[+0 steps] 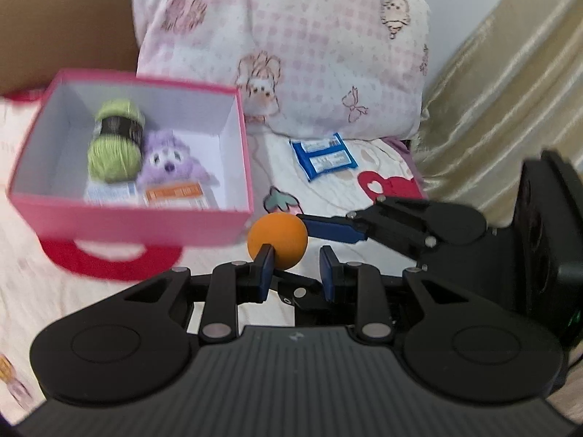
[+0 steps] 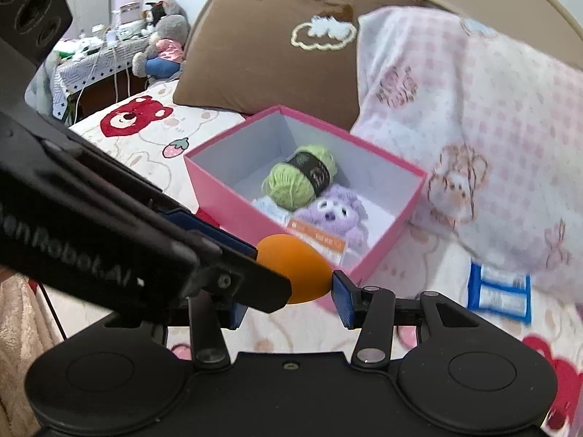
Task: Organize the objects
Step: 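Lower the sponge into the pink box beside the plush toy and open the left tool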
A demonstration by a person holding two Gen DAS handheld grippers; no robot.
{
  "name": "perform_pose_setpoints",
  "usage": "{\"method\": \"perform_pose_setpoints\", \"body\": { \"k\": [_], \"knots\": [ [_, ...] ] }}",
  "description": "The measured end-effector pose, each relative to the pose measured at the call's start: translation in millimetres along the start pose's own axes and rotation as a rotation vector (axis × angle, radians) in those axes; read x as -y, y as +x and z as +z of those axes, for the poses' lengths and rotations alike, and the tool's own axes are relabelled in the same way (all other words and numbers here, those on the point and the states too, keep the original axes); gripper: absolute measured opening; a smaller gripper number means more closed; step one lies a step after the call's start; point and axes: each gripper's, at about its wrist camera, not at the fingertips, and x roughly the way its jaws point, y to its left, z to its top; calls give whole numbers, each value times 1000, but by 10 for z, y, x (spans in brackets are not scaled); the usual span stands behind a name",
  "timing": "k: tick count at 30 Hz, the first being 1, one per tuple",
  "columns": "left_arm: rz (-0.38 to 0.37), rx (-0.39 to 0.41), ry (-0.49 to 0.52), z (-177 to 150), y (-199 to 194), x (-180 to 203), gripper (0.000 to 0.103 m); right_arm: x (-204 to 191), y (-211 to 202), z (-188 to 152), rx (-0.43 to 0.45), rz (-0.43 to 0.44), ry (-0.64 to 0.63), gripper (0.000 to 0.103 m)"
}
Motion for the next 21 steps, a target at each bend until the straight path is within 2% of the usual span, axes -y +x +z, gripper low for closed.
{"method": "perform_pose_setpoints", "body": {
  "k": [3, 8, 13, 21],
  "knots": [
    [9, 9, 17, 65, -21, -33, 25, 37, 32, 43, 18, 12, 12, 53],
    [-21, 19, -8, 233, 26, -157, 25, 141, 107, 125, 50, 5, 5, 53],
    [-74, -2, -82, 373, 237, -317, 25, 402, 285, 209, -22, 56, 50, 53],
    [-86, 37, -157, 626, 510, -572, 25, 612, 625, 499, -70, 42, -26, 52]
  ]
}}
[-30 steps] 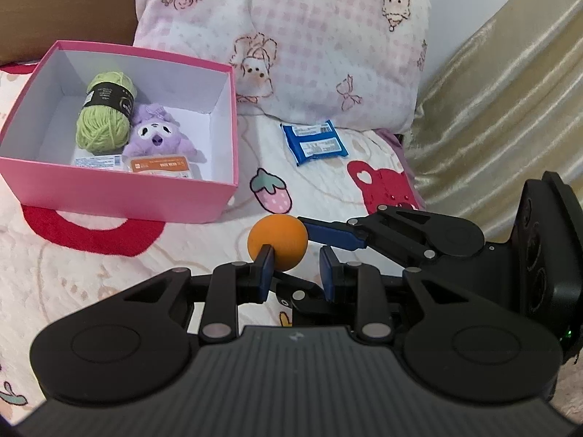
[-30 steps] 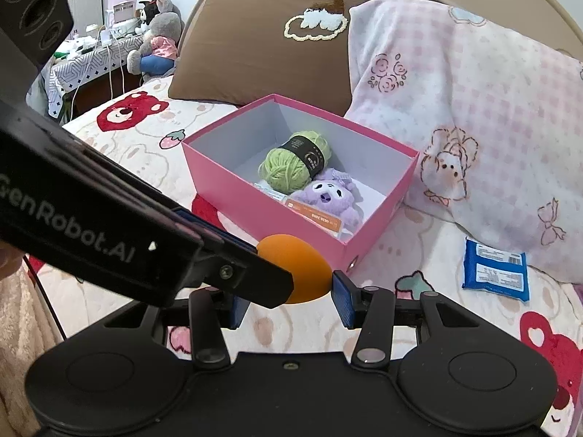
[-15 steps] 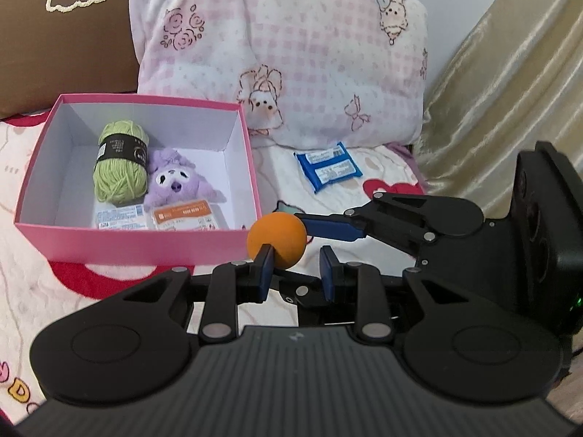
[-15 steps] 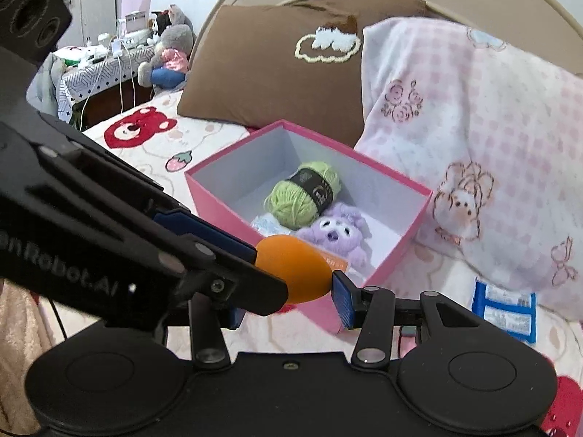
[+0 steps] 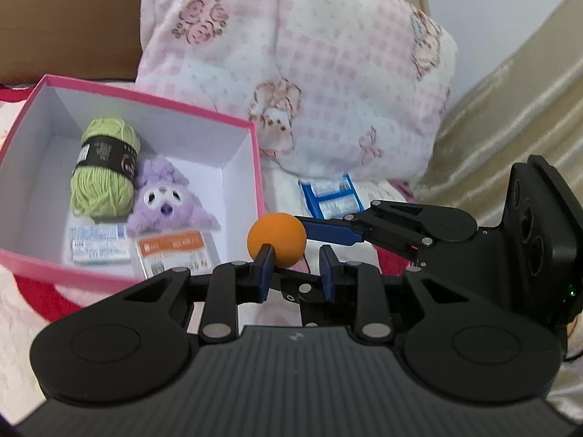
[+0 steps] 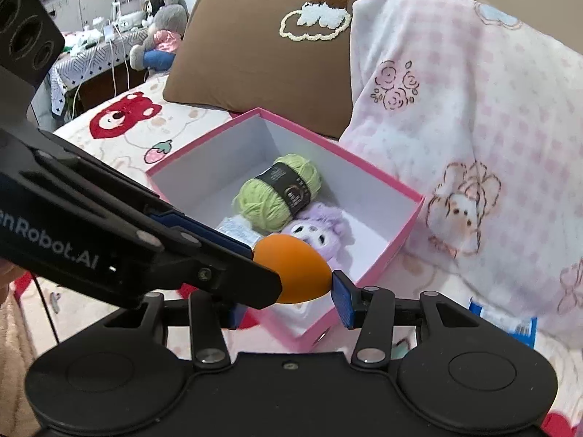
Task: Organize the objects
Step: 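Lower the sponge into the pink box beside the plush toy and open the left tool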
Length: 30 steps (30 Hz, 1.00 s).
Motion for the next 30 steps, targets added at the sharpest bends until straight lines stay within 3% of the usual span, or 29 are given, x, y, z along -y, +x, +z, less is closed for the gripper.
{"method": "perform_pose_setpoints", "body": {
  "k": [13, 18, 23, 30],
  "knots": [
    [10, 14, -119, 513, 502, -488, 25, 333, 745, 545, -128, -16, -152, 52],
    [-3, 1, -172, 546, 696, -681, 25, 336, 949, 522, -150, -40, -261, 53],
    [-21, -20, -211, 526, 846, -816, 26, 336, 1110, 539, -211, -48, -307, 53],
    [-10, -37, -237, 528, 974, -936, 25, 340, 1287, 534, -230, -58, -348, 53]
  ]
}}
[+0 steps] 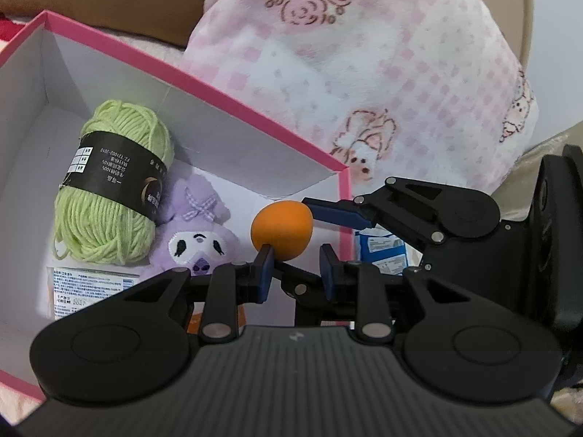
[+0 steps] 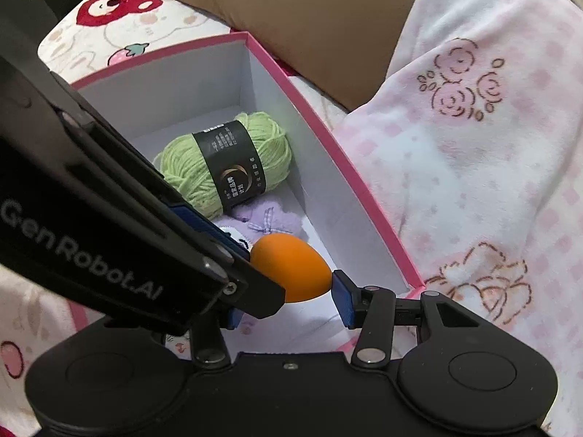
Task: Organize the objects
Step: 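Lower the sponge into the pink box beside the plush toy and open the left tool, then raise the open left tool and move it toward the blue packet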
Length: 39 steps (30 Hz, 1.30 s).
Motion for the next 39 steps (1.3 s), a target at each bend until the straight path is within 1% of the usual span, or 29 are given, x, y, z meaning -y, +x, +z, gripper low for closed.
{"method": "perform_pose_setpoints", "body": {
  "k": [4, 8, 10, 12, 15, 18, 21, 24, 27, 32, 36, 38, 39],
  "knots": [
    [7, 3, -20, 10, 27, -42, 27, 27, 33, -1, 10, 1, 6, 53],
    [32, 15, -16, -2, -3, 5, 28, 42, 17, -1, 20, 5, 53, 55],
    [49, 18, -14, -7, -19, 27, 29, 36, 0, -13, 32, -3, 56, 58],
    [63, 22, -18, -13, -42, 61, 29, 31, -24, -45, 52, -23, 62, 64],
    [117, 42, 0, -21, -50, 153, 33, 44, -34, -94, 84, -58, 91, 69],
    [163, 50, 7, -25, -56, 212, 36, 58, -53, -130, 97, -62, 137, 69],
    [178, 49, 26, -78, -172, 320, 37, 52, -212, -218, 141, -31, 165, 69],
    [233, 56, 82, -139, -289, 469, 38, 70, -415, -344, 177, 5, 209, 70],
    [281, 51, 97, -187, -406, 579, 38, 93, -637, -491, 213, 51, 268, 70],
    [320, 55, 135, -299, -653, 811, 38, 138, -1025, -761, 252, 85, 362, 70],
    [370, 68, 214, -513, -897, 1050, 38, 109, -1375, -956, 246, 92, 380, 70],
    [401, 55, 220, -651, -981, 1124, 38, 68, -1542, -1011, 218, 90, 363, 70],
    [399, 42, 219, -710, -1023, 1163, 38, 48, -1626, -1036, 213, 87, 357, 70]
  ]
}}
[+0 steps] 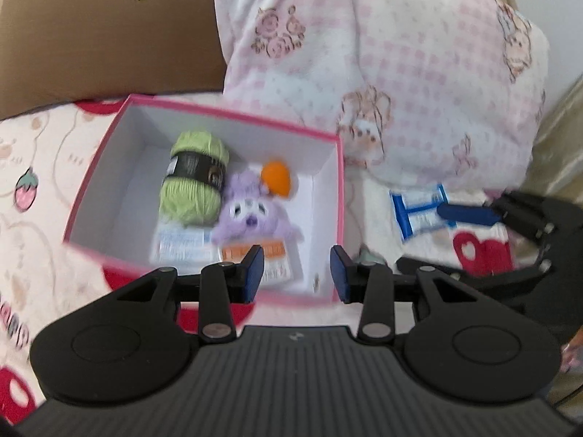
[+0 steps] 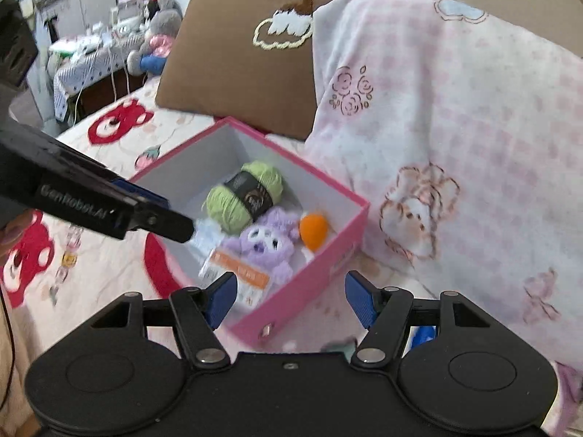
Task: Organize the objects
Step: 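Raise the open left tool and move it toward the blue packet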
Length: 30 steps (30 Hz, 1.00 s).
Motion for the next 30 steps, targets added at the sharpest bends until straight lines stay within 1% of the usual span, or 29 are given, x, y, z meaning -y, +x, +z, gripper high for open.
{"method": "perform_pose_setpoints", "body": {
  "k": [3, 5, 8, 11, 12, 14, 16, 20, 22, 24, 26, 28, 29, 30],
  "knots": [
    [-17, -14, 13, -92, -228, 101, 38, -36, -294, -22, 1, -5, 5, 70],
    [3, -3, 44, -116, -404, 195, 39, -46, -508, -37, 8, 5, 16, 70],
    [37, -12, 96, -129, -655, 379, 39, -48, -756, -66, 4, -8, 22, 70],
    [71, -35, 108, -113, -839, 587, 39, -28, -959, -108, -9, -17, 24, 70],
    [74, -29, 119, -114, -919, 687, 39, -17, -1024, -129, -11, -28, 23, 70],
    [83, 9, 155, -148, -1048, 878, 40, 16, -1129, -176, -18, -44, 15, 70],
    [65, 18, 167, -181, -1107, 1030, 41, 63, -1217, -232, -24, -56, 13, 70],
    [0, -5, 167, -242, -1033, 1252, 42, 196, -1358, -362, -53, -100, 3, 71],
    [-16, -5, 174, -262, -945, 1358, 43, 276, -1399, -438, -57, -112, -1, 73],
    [-24, 2, 178, -270, -841, 1443, 44, 384, -1440, -544, -35, -128, 3, 78],
    [-36, 9, 181, -262, -710, 1518, 44, 518, -1446, -660, -12, -144, 32, 81],
    [-46, 15, 176, -239, -555, 1578, 44, 682, -1432, -776, 23, -157, 81, 81],
    [-52, 15, 170, -223, -481, 1598, 45, 785, -1408, -831, 39, -144, 121, 81],
    [-58, 14, 165, -203, -406, 1615, 45, 891, -1376, -879, 47, -105, 163, 81]
  ]
}}
